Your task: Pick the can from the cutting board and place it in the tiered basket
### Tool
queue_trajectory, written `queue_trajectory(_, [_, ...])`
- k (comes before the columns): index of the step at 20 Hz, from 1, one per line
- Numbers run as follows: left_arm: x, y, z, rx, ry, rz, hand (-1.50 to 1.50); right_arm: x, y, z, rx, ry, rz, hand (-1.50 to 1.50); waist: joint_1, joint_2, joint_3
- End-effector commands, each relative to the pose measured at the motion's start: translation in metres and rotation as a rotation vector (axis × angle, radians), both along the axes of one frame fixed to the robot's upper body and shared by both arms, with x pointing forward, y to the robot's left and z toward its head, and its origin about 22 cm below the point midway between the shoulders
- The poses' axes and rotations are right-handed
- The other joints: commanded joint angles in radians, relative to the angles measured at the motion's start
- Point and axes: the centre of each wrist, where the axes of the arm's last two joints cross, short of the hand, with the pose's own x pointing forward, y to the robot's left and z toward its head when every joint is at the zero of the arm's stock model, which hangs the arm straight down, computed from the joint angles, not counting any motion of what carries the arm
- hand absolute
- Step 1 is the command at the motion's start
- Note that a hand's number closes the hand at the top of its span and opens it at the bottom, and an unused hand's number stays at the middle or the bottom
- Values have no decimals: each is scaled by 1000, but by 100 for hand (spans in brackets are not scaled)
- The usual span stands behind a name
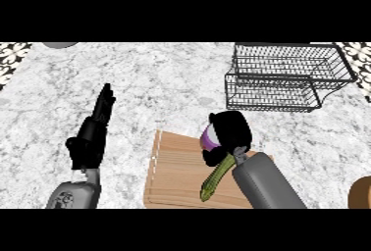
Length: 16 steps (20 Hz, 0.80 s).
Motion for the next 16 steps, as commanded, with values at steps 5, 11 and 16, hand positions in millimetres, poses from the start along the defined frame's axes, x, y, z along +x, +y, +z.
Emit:
queue_trajectory(5, [-6, 1, 7, 0, 8, -21, 0, -28, 20, 35, -182, -76, -376, 150, 10, 7, 2])
queue_trajectory(11, [-2, 23, -3, 13, 12, 16, 0, -55, 19, 127, -134, -253, -450, 150, -6, 5, 2])
queue_trajectory(16, [7, -1, 4, 7, -10, -1, 0, -66, 18, 200, -88, -393, -484, 150, 2, 7, 1])
